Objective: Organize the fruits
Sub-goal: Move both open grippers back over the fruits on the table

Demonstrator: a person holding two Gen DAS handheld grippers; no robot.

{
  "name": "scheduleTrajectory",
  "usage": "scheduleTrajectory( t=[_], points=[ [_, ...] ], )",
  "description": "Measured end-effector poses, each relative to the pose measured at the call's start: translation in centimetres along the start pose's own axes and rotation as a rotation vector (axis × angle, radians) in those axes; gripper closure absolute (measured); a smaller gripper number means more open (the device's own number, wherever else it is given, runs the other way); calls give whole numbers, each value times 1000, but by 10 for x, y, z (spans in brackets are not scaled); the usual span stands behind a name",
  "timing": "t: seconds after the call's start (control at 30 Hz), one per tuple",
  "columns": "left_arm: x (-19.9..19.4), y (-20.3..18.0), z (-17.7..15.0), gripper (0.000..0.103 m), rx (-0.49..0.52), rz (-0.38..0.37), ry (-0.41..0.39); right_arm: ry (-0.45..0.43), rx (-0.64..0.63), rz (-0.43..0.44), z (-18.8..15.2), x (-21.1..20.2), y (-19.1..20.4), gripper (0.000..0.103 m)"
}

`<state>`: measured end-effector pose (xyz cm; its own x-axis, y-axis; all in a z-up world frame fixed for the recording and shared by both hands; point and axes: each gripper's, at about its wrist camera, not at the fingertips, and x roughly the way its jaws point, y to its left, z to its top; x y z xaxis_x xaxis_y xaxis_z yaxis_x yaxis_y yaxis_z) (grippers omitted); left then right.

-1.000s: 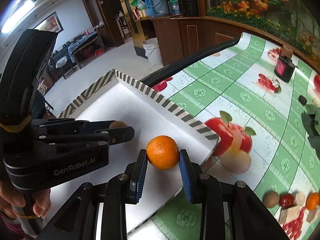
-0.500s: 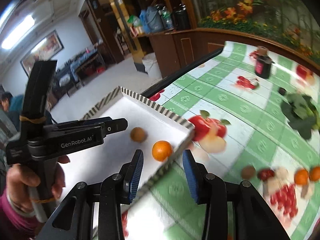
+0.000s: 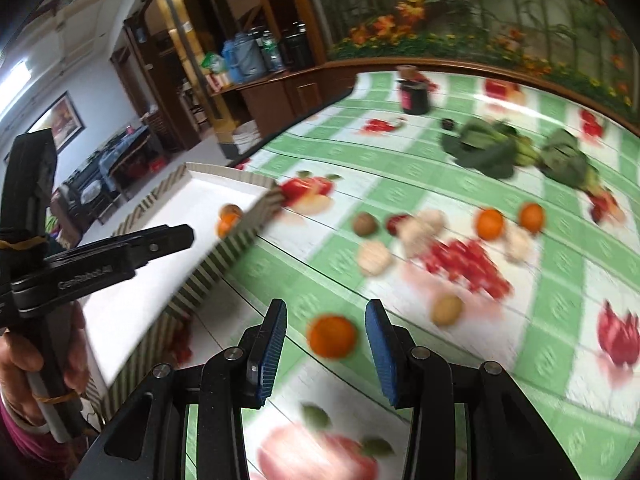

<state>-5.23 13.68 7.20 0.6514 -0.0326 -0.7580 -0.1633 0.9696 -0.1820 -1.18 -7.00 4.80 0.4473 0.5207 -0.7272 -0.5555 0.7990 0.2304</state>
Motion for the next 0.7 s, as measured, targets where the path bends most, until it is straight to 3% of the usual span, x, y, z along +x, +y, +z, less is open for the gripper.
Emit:
scheduleTrajectory(
  t=[0.2, 0.4, 0.7],
  points=[
    [4, -33, -20, 62, 65, -12, 8, 20, 43, -94, -33, -16, -32, 63],
    [13, -61, -36, 62, 122, -22, 26, 19, 123, -120, -50, -21, -58, 63],
    [25, -82, -49, 62, 172, -36, 58, 21, 72, -116, -21, 6, -56, 63]
  ],
)
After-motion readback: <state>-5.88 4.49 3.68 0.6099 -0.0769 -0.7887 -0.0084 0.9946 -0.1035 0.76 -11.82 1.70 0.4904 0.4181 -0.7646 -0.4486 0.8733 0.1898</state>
